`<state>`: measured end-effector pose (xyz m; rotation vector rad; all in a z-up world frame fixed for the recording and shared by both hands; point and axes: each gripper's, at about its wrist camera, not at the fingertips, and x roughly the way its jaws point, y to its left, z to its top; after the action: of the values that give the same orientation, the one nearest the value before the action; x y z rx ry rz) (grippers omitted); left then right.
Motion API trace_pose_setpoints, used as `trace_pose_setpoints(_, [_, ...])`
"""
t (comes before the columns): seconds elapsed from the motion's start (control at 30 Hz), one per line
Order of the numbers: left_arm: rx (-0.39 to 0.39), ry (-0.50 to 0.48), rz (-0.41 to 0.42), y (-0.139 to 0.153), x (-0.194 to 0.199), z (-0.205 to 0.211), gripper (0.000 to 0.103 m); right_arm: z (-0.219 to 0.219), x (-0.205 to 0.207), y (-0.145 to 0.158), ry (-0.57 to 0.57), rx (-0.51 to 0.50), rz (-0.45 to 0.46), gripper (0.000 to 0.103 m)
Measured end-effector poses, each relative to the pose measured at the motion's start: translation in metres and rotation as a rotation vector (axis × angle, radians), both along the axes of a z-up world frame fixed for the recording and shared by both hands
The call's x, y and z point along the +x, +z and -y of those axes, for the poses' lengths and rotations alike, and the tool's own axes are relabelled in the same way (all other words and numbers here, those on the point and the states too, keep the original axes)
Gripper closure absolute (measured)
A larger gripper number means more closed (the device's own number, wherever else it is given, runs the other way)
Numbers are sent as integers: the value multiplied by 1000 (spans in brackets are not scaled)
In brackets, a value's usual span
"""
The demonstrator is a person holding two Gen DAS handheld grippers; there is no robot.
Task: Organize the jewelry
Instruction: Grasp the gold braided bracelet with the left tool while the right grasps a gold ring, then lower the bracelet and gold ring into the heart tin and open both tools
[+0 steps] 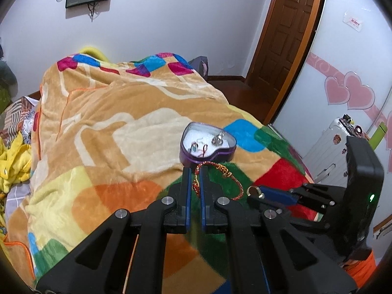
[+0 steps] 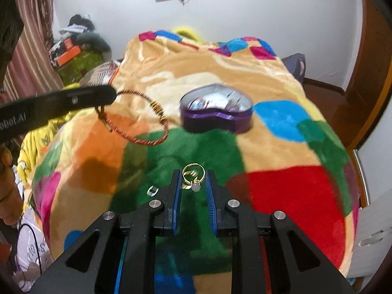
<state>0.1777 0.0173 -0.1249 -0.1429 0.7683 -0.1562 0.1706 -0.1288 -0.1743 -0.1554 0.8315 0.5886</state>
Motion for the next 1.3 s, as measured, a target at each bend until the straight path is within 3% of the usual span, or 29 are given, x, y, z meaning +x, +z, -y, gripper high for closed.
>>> trace_pose_setpoints(0.6, [5,12,68,15,43,-3,98,13,36,39,-63,94,111,86])
trace_pose_setpoints(0.97, [11,30,43,-4,78,-9,98,5,66,42,-64,110,131,86])
trace_pose_setpoints(1.3, [21,26,-9,-31,104,-7,99,-7,93,30,-42,106,83,86])
